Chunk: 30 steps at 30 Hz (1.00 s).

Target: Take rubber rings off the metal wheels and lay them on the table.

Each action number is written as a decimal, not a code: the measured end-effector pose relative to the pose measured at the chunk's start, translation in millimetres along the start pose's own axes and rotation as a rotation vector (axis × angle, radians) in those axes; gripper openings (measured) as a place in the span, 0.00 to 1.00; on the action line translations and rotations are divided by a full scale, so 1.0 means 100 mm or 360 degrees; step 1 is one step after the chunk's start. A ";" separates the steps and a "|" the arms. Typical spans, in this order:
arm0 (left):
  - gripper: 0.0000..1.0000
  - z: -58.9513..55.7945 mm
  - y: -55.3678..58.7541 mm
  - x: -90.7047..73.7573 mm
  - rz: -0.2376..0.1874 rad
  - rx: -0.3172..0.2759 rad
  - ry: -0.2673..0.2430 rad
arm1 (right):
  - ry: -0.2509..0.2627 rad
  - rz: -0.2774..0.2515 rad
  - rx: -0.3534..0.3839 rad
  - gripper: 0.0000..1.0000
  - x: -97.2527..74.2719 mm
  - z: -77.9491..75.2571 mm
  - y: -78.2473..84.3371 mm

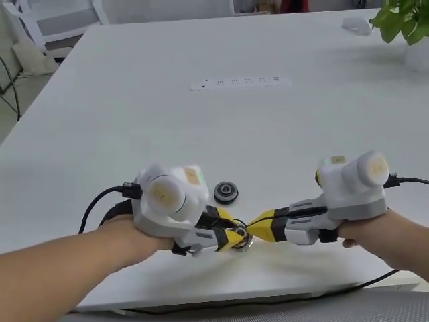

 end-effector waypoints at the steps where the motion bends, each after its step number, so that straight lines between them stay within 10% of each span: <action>1: 0.16 -0.01 -0.01 -0.02 -0.0006 0.0005 0.0003 | 0.0001 -0.0001 0.0001 0.00 0.00 0.00 0.00; 30: 0.44 -0.12 0.07 -0.66 -0.0100 0.0013 -0.0051 | -0.0087 0.0000 -0.0056 0.00 0.10 0.19 -0.33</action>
Point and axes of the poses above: the centre of the closed fingertips' face, and the gripper's own axes: x roughly forward along the fingers, z roughly to its left, y roughly out of its underside, the point moved 4 cm from there along -x, roughly backward along the fingers, and after that the axes turned 14 degrees about y, right-handed, at the moved point
